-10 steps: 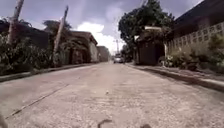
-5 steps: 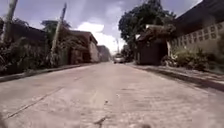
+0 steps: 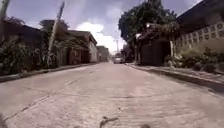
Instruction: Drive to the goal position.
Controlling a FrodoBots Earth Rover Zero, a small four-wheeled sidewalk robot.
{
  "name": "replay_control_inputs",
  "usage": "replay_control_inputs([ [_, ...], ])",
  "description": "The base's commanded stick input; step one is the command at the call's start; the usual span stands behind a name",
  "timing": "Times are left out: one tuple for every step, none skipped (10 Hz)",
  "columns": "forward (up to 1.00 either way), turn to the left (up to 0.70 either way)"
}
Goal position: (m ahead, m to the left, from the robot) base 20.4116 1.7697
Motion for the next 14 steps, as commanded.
replay_control_inputs([
  [0.85,0.01],
  [0.85,0.01],
  [0.85,0.01],
  [0.85,0.01],
  [0.85,0.01],
  [0.85,0.01],
  [0.85,0.01],
  [0.85,0.01],
  [0.85,0.01],
  [0.85,0.01],
  [0.85,0.01],
  [0.85,0.01],
  [0.85,0.01],
  [0.85,0.01],
])
